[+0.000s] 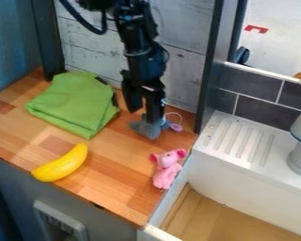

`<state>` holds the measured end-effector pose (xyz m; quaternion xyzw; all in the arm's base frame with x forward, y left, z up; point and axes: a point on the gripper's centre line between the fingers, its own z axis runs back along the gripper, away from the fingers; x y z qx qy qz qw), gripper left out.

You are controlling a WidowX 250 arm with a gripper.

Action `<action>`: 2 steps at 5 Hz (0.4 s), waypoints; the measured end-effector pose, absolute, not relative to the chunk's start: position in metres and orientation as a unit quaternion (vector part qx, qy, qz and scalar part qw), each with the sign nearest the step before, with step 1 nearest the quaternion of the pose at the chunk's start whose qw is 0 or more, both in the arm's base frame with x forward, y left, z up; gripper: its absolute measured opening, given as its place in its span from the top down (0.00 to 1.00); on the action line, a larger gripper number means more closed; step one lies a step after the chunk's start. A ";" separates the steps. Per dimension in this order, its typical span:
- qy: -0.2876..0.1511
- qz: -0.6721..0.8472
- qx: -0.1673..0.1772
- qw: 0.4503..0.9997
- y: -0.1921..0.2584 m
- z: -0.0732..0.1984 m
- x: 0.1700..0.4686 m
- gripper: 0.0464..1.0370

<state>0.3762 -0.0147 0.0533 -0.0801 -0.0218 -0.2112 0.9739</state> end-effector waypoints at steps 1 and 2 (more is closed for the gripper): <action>-0.009 -0.209 -0.073 0.975 -0.022 0.040 0.378 0.04; -0.001 -0.201 -0.059 0.978 -0.025 0.029 0.379 0.07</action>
